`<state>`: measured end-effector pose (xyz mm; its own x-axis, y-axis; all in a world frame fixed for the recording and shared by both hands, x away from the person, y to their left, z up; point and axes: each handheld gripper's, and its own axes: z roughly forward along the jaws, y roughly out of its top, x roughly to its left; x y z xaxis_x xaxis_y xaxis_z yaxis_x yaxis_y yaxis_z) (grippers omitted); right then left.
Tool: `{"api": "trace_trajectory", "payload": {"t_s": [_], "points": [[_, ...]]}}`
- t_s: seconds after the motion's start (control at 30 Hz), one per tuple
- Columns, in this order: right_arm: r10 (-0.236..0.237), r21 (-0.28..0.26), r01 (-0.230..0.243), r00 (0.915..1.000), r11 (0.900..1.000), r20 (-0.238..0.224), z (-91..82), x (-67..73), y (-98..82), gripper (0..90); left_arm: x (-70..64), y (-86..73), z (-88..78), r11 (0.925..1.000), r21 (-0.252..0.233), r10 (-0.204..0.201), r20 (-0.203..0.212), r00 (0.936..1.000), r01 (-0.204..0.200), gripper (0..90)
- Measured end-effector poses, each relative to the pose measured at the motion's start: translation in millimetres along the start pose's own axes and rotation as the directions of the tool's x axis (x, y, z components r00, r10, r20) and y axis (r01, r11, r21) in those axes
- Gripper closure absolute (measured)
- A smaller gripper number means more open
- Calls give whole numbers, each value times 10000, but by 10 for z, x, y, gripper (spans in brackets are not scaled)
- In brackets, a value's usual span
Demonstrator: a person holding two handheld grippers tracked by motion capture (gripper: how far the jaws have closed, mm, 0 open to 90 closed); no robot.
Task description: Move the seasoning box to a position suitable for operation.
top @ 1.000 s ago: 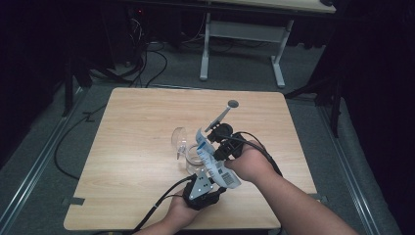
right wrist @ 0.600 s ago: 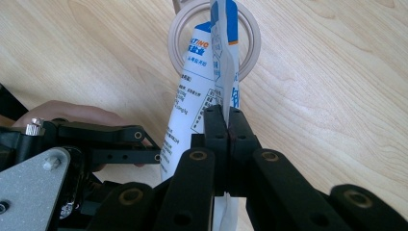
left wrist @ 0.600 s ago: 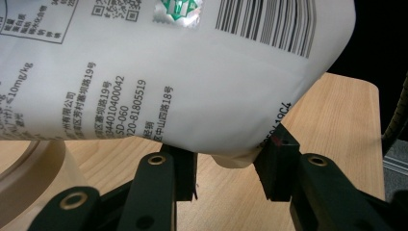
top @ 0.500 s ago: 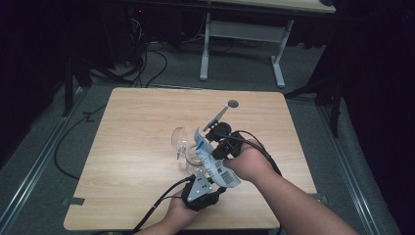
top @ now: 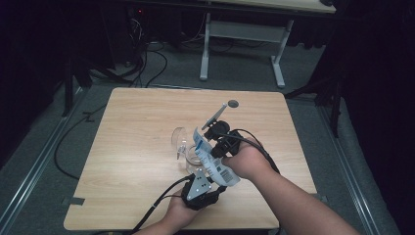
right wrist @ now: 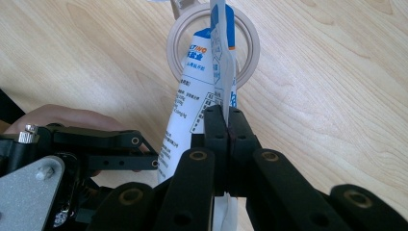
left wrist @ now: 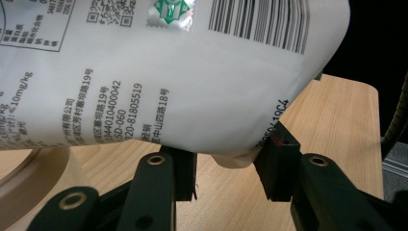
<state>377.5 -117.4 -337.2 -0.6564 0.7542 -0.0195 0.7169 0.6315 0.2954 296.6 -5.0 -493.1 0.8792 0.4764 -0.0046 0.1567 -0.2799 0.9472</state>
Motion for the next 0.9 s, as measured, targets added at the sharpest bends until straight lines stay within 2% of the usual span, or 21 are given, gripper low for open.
{"api": "trace_trajectory", "payload": {"t_s": [0.63, 0.73, 0.8, 0.9], "points": [[-161, -19, 162, 9998, 9999, 116, -21, 21, 37, 900, -1, 18, -19, 9999, -130, -30, 36, 10000, 30, 626], [-83, 16, 82, 9999, 10000, 109, -18, 22, 39, 900, -11, 20, -16, 9999, -131, -28, 76, 10000, 29, 620], [131, 96, -132, 9998, 9999, 124, -18, 35, 40, 900, -16, 20, -14, 9999, -125, 8, 77, 10000, -7, 613], [-163, 38, 162, 9998, 9999, 143, -13, 17, 50, 900, -11, 20, -11, 9999, -149, 23, 51, 10000, -22, 612]]}}
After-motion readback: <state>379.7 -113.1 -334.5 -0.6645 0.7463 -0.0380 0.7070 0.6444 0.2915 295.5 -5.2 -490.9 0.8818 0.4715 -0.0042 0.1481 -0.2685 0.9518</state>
